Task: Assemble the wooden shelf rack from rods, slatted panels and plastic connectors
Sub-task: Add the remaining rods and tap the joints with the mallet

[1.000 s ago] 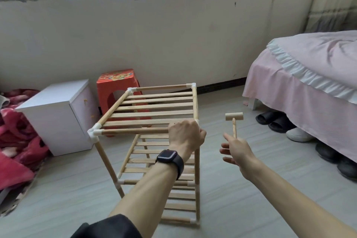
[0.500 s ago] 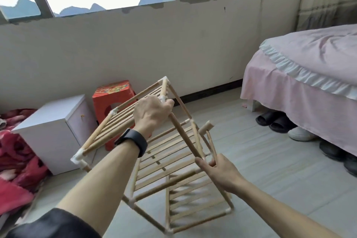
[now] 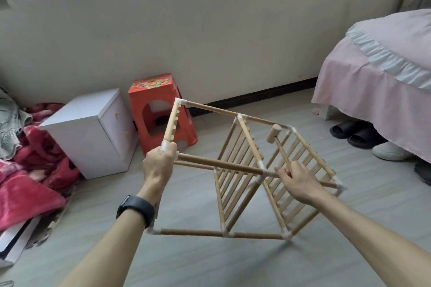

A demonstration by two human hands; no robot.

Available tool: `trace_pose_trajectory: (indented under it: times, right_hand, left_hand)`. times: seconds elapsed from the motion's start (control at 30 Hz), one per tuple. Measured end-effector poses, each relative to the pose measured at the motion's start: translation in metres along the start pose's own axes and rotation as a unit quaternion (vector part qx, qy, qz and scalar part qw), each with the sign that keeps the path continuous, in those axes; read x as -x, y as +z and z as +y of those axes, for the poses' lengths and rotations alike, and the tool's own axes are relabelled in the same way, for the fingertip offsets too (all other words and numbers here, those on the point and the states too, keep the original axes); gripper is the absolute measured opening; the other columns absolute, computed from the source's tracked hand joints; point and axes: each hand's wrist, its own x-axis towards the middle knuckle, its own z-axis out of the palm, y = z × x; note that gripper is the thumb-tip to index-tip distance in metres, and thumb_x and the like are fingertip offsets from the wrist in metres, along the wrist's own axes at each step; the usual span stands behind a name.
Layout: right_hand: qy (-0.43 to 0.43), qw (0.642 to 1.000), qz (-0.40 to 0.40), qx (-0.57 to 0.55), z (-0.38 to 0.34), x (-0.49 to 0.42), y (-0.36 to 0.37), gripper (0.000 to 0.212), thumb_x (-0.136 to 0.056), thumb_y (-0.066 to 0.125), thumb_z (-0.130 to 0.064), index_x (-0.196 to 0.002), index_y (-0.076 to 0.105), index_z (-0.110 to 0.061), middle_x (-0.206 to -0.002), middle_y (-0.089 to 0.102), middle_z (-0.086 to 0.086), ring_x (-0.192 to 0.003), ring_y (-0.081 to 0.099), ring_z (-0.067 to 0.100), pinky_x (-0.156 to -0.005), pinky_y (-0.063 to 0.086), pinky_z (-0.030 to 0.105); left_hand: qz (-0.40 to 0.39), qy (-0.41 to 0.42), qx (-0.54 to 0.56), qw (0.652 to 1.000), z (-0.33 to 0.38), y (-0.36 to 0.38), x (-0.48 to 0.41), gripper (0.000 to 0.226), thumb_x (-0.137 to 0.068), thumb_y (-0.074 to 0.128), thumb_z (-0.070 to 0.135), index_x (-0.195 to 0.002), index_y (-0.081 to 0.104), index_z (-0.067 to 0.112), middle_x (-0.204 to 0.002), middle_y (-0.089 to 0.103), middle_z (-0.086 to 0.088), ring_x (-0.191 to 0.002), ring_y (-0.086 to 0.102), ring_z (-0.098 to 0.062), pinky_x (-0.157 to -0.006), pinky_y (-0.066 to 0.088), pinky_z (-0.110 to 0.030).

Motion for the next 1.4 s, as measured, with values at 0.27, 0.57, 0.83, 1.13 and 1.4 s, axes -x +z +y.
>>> trace_pose_trajectory:
  times: [0.27, 0.57, 0.83, 1.13, 1.4]
  right_hand:
    - [-0.055, 0.985, -0.030, 0.164, -0.005, -0.007, 0.038, 0.036, -0.097, 0.045, -0.064, -0.090, 0.046, -0.029, -0.091, 0.047, -0.007, -0.079, 0.049, 0.010, -0.071, 0.051, 0.034]
    - [-0.012, 0.963, -0.096, 0.253, 0.019, -0.012, 0.052, 0.043, -0.092, 0.047, -0.070, -0.099, 0.044, -0.028, -0.100, 0.049, -0.006, -0.098, 0.048, 0.017, -0.085, 0.051, 0.040]
    - [-0.009, 0.968, -0.028, 0.249, 0.004, -0.007, 0.057, 0.043, -0.100, 0.032, -0.059, -0.092, 0.051, -0.021, -0.103, 0.053, 0.002, -0.099, 0.052, 0.022, -0.084, 0.049, 0.043]
    - [-0.163, 0.979, -0.083, 0.093, -0.076, 0.036, 0.081, 0.051, -0.102, 0.037, -0.053, -0.066, 0.052, -0.020, -0.057, 0.057, -0.003, -0.058, 0.056, 0.019, -0.059, 0.047, 0.041]
    - [-0.235, 0.962, -0.138, 0.027, -0.103, 0.056, 0.109, 0.046, -0.101, 0.032, -0.057, -0.073, 0.051, -0.027, -0.056, 0.057, -0.006, -0.056, 0.056, 0.014, -0.050, 0.036, 0.033]
  left_hand:
    - [-0.024, -0.075, 0.044, 0.996, -0.087, 0.000, 0.017, 0.036, -0.072, 0.044, 0.050, -0.062, 0.052, 0.017, -0.053, 0.049, 0.007, -0.049, 0.044, -0.014, -0.045, 0.034, -0.026]
    - [-0.093, -0.163, 0.022, 0.982, -0.175, 0.048, 0.041, 0.035, -0.095, 0.048, 0.036, -0.078, 0.064, 0.010, -0.066, 0.061, 0.000, -0.056, 0.052, -0.013, -0.045, 0.040, -0.025]
    - [-0.096, -0.131, 0.052, 0.985, -0.182, 0.071, 0.062, 0.058, -0.091, 0.046, 0.072, -0.087, 0.058, 0.016, -0.068, 0.061, 0.008, -0.058, 0.059, -0.003, -0.048, 0.041, -0.019]
    - [-0.156, -0.058, -0.060, 0.984, -0.211, 0.070, 0.088, 0.036, -0.101, 0.038, 0.058, -0.111, 0.044, 0.024, -0.098, 0.065, 0.000, -0.086, 0.064, -0.021, -0.076, 0.055, -0.047]
    - [-0.153, -0.044, -0.210, 0.965, -0.206, 0.071, 0.093, 0.031, -0.106, 0.028, 0.041, -0.116, 0.037, 0.013, -0.103, 0.065, -0.011, -0.094, 0.062, -0.039, -0.083, 0.050, -0.051]
